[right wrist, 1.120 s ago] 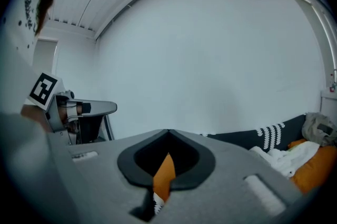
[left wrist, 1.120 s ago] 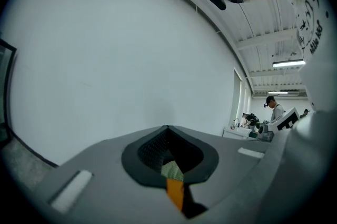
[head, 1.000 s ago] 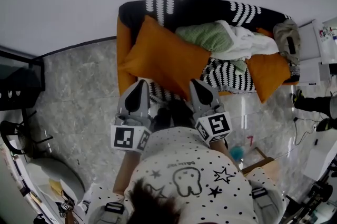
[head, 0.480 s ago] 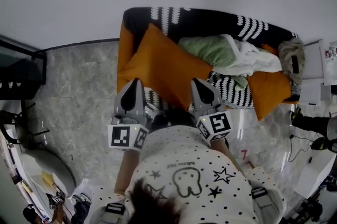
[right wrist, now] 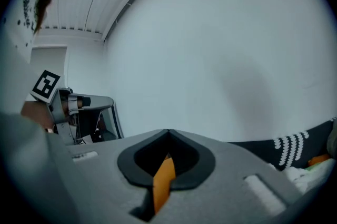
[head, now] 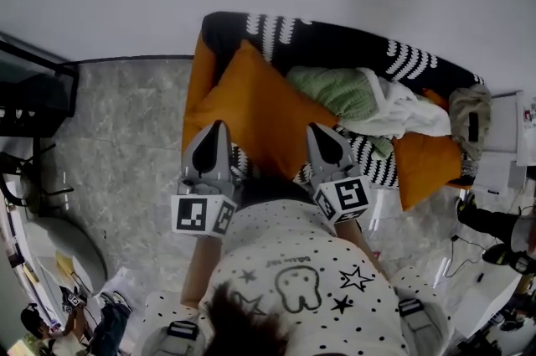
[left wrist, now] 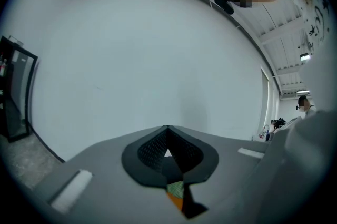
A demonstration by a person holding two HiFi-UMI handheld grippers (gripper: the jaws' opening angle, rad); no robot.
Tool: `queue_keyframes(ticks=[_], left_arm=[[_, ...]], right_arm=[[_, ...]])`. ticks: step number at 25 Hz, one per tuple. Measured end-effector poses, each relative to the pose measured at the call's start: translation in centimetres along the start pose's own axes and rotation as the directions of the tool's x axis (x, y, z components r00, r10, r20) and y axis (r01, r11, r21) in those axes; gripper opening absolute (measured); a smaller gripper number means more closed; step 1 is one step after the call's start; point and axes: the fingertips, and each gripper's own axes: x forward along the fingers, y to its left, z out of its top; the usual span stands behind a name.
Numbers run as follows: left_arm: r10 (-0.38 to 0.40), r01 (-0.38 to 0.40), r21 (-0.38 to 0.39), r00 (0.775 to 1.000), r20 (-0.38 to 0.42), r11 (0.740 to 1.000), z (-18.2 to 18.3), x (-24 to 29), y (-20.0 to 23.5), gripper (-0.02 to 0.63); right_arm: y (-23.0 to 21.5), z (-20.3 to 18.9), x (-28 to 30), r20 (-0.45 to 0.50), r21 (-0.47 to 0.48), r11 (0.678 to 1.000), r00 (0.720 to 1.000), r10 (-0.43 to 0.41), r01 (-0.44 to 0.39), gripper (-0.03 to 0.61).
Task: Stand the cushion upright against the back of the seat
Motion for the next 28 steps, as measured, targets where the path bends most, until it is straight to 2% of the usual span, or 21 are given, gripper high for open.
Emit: queue_keyframes(ticks=[10, 16, 20, 28], left_arm=[[-0.009, 0.008, -0.014, 0.999, -0.031, 1.0, -0.7, 1.2, -0.6, -0.005], [-0.089, 0.089, -0.008, 0.995, -0.05, 0.996, -0.9, 1.7, -1.7, -0.005], [-0.129, 0.13, 0.015, 0.991, -0.037, 0.991, -0.1, 1.9, -1.4, -0.005], [-0.14, 0.14, 0.03, 0.99, 0.002, 0.99, 1.3, 1.8, 0.4, -0.005]], right_arm=[[-1.2, 0.0, -0.2, -0.021, 0.017, 1.0, 0.999, -0.025, 0.026, -0.002], [-1.2, 0.5, 0.1, 0.0, 0.012, 0.997, 0.997, -0.076, 0.076, -0.002], [-0.1, 1.4, 0.8, 0.024, 0.001, 0.996, 0.996, -0.087, 0.087, -0.002], [0.7, 2.4, 1.5, 0.06, -0.025, 0.994, 0.993, -0.102, 0.104, -0.002]])
